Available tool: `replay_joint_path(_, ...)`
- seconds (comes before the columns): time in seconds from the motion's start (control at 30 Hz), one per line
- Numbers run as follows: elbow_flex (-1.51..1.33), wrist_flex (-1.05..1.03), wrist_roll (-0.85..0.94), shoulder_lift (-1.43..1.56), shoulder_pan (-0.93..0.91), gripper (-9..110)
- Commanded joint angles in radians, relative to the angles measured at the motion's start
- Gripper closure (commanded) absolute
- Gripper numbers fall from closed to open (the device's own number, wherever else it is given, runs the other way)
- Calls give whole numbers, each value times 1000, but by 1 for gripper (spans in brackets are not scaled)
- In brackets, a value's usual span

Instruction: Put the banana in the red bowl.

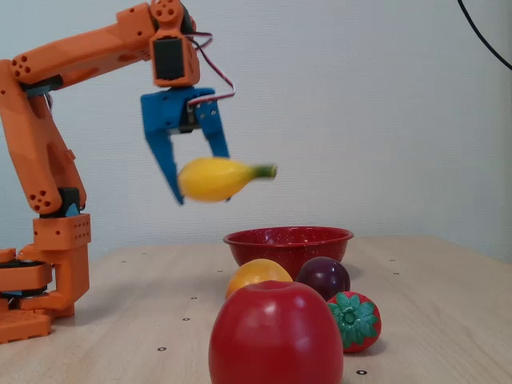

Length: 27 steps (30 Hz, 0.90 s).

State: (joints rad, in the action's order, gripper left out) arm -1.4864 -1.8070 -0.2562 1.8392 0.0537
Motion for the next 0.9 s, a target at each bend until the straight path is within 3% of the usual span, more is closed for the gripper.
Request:
replay_joint_path(0.0,98,-37,91,114,-91,101)
replay_joint_path(0.2,3,178,176,158,-331,101)
replay_joint_path(0.4,-127,494,120,172,-480,101)
replay_joint_path(0.87,-482,1184,-74,155,-569,101)
